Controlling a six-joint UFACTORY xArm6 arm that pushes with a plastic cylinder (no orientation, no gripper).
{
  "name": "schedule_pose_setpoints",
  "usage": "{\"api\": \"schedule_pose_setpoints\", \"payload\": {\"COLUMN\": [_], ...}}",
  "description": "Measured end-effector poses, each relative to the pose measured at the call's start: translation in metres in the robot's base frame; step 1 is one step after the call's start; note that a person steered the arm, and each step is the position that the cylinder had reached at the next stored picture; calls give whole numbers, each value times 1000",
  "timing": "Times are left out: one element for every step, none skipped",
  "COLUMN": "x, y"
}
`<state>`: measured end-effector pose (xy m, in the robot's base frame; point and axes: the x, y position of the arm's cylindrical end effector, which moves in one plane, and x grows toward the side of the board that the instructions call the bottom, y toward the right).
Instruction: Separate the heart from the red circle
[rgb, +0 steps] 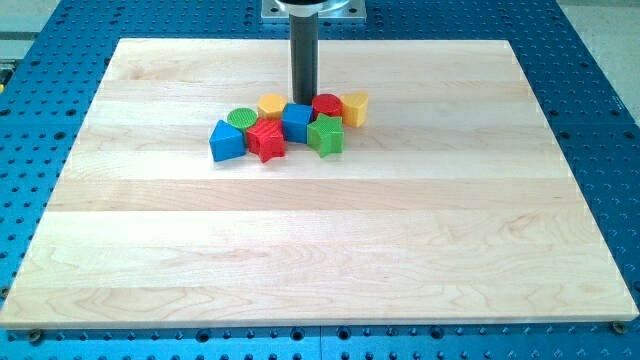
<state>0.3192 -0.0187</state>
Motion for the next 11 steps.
{"api": "schedule_pose_setpoints", "payload": {"x": [-1,25,28,26,24,24,24,24,24,28,28], "y": [-19,-24,-22,1,31,64,111,146,155,185,171]}}
